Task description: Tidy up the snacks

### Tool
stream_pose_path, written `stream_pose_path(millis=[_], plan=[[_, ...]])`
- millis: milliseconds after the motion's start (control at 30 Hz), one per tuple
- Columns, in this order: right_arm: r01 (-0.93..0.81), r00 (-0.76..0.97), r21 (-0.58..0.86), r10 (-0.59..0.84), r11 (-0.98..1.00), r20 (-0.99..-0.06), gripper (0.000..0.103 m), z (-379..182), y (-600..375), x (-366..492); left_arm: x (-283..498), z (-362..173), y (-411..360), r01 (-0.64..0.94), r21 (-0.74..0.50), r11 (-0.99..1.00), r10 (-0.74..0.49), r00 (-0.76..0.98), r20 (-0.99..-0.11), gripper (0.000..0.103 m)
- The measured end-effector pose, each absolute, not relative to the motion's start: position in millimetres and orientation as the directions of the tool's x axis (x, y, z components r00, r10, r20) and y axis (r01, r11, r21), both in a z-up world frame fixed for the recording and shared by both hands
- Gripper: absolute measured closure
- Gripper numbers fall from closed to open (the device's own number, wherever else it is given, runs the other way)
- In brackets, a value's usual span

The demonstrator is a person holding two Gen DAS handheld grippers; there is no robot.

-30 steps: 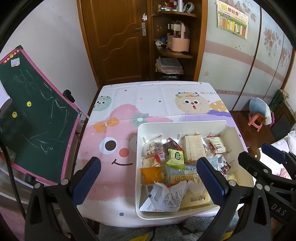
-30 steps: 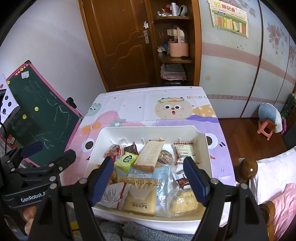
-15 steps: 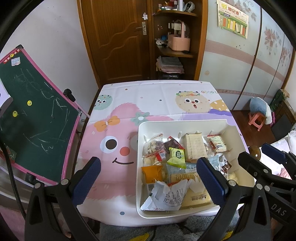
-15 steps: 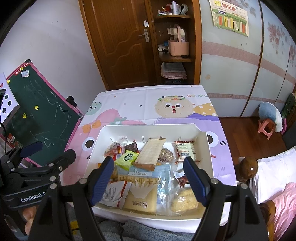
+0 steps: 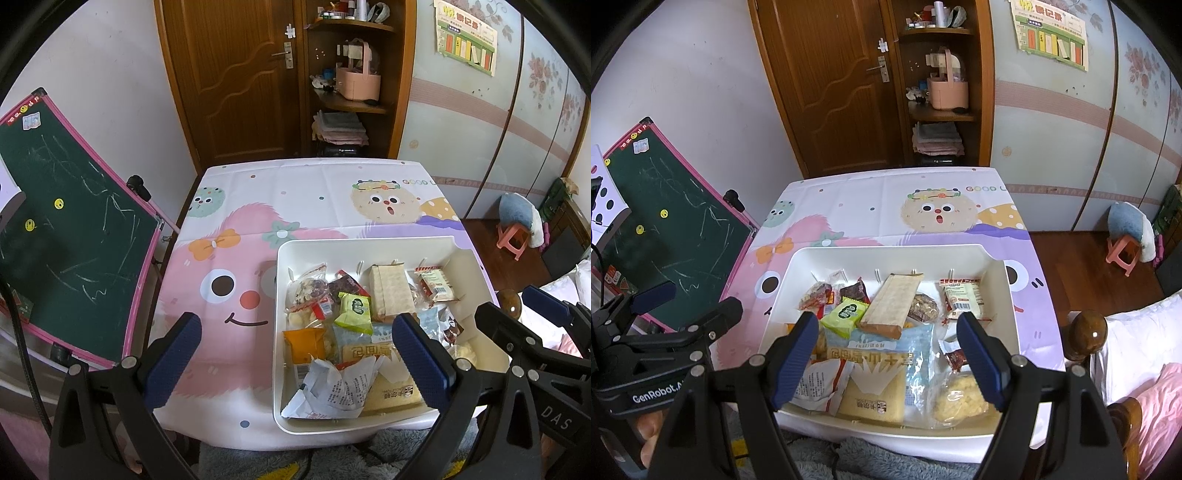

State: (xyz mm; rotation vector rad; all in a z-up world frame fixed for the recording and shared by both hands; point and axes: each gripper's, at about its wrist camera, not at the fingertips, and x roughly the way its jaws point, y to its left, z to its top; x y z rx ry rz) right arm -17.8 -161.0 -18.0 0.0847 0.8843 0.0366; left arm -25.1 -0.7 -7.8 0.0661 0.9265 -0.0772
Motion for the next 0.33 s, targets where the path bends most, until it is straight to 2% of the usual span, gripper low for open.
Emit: stream_pose_path(millis=[333], plan=[[0.003, 0.632, 0.088, 0.066, 0.996, -0.772, 0.025, -18.9, -160.4, -18.0, -24.8, -7.6, -1.0, 0.095, 0.024, 0.995, -0.037, 0.597, -0.801, 0.0]])
